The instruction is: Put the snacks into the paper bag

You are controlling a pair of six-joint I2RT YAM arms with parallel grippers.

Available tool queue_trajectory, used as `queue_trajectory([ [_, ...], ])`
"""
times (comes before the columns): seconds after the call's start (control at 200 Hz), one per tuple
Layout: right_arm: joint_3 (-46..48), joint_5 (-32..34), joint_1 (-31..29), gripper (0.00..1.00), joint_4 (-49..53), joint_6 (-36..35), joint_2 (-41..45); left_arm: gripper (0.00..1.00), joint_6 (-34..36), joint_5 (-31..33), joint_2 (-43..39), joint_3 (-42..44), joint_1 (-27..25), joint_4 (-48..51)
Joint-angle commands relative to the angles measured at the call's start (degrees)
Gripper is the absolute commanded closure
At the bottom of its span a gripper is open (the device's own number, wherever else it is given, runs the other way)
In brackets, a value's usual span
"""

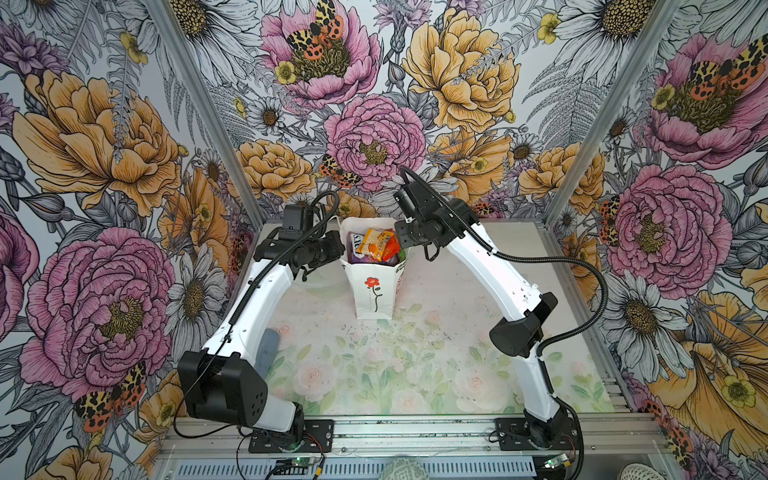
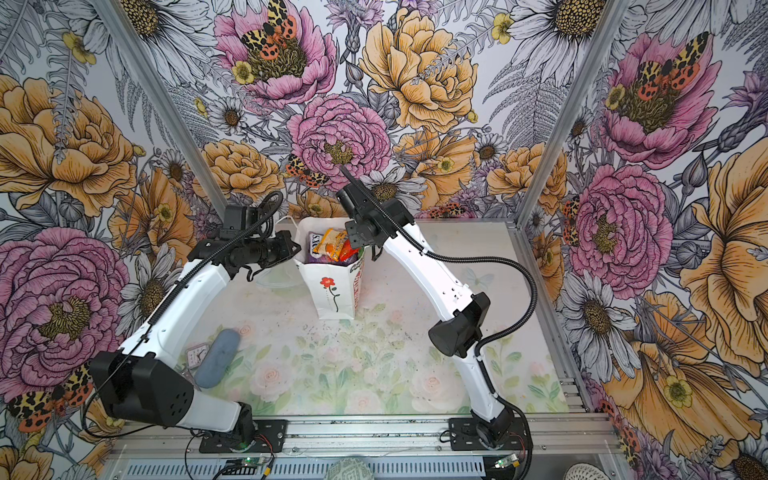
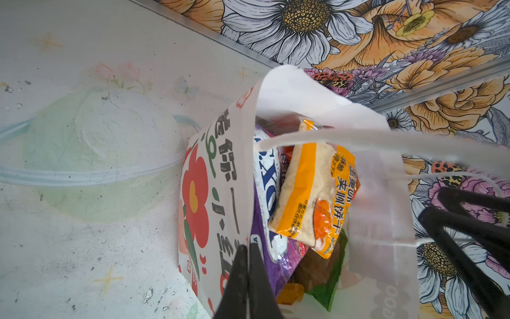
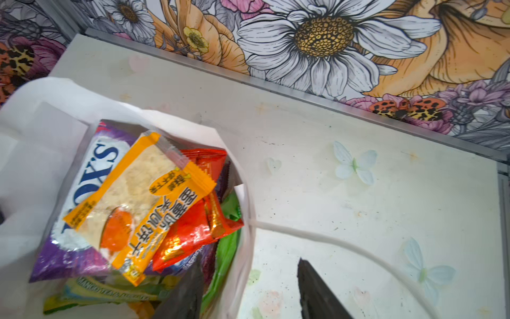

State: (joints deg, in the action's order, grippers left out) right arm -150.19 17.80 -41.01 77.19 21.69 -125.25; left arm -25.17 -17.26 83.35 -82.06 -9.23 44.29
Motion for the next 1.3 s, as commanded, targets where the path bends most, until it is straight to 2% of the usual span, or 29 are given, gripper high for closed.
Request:
queue_trajectory([
  [0.0, -1.3, 2.6, 0.0, 0.44, 1.9, 1.1, 1.2, 0.96, 0.4, -1.1, -2.9, -0.6, 0.1, -2.9],
  [0.315, -1.2, -2.9, 0.2, 0.51, 2.0, 1.7, -1.8, 0.96, 0.3, -1.3, -2.8, -0.6, 0.1, -2.9],
  [0.4, -1.5, -4.3, -0.1, 0.57, 2.0, 1.8, -2.6, 0.96, 0.3, -1.2, -2.7, -0.6, 0.1, -2.9],
  [0.796, -1.9, -2.7, -0.6, 0.84, 1.5, 2.2, -4.4, 0.96, -0.1, -2.6, -2.5, -0.6, -0.3, -2.9],
  [0.931, -2.5, -3.8, -0.7, 1.0, 0.9, 2.5, -4.4, 0.96, 0.6, -2.2, -2.3, -0.7, -0.3, -2.8],
  [1.086, -2.5, -12.7, -0.7, 1.0, -1.6, 3.4, -1.9, 0.95, 2.1, -3.1, -2.5, -1.1, -1.1, -2.7],
  [1.211, -2.5, -11.8, -0.5, 1.0, -2.6, 3.6, 0.8, 0.96, 2.7, -4.2, -2.0, -2.8, -3.9, -1.8],
  [1.296, -2.5, -10.9, 0.1, 1.0, -2.7, 3.4, 2.5, 0.96, 0.4, -2.9, -2.1, -4.9, -5.9, -1.2],
])
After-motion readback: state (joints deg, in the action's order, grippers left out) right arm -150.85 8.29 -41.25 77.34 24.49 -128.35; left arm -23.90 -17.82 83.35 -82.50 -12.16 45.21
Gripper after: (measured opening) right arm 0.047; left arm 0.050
